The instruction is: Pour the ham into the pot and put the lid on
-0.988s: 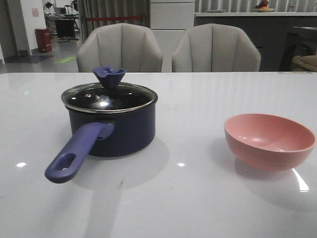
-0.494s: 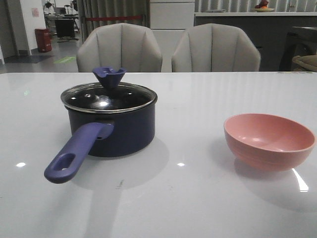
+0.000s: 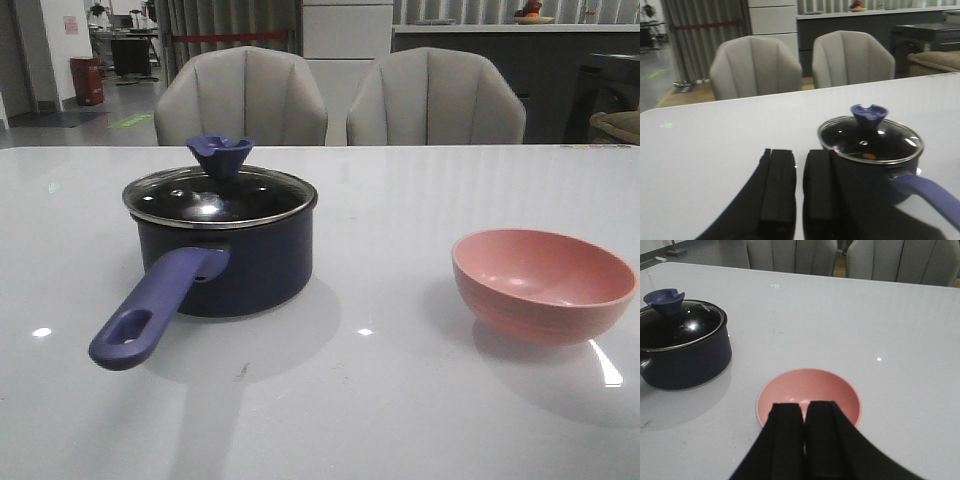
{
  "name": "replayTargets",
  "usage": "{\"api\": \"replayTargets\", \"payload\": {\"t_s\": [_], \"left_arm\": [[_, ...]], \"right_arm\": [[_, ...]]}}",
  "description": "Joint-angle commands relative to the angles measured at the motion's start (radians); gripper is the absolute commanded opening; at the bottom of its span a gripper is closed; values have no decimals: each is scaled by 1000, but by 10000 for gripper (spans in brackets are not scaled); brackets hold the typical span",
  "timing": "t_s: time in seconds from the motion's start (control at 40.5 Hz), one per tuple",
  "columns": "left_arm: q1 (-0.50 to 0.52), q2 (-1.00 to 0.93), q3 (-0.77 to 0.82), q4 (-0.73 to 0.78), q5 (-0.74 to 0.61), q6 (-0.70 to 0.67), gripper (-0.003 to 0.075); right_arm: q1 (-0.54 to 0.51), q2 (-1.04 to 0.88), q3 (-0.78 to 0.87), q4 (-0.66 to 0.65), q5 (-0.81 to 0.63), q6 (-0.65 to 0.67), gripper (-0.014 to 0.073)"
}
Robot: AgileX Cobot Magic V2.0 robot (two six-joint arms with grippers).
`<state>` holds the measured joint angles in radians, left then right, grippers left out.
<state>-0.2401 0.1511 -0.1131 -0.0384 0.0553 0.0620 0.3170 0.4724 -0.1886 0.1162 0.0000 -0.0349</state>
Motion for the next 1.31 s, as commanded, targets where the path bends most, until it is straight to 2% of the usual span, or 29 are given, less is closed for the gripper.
{"api": "replayTargets", "payload": {"t_s": [0.0, 0.173, 0.222, 1.211, 1.285], "left_arm": [[66, -69, 32, 5, -88, 4, 132], [114, -179, 141, 14, -121, -95, 132], [119, -173, 138, 18, -70, -114, 132], [119, -173, 138, 18, -88, -130, 132], [119, -173, 138, 18, -88, -130, 132]], "right_arm": [[0, -2, -27, -1, -86, -5, 155], [0, -2, -27, -1, -86, -5, 155], [0, -2, -27, -1, -86, -5, 155], [0, -1, -27, -1, -86, -5, 155], [-2, -1, -27, -15, -88, -37, 155]]}}
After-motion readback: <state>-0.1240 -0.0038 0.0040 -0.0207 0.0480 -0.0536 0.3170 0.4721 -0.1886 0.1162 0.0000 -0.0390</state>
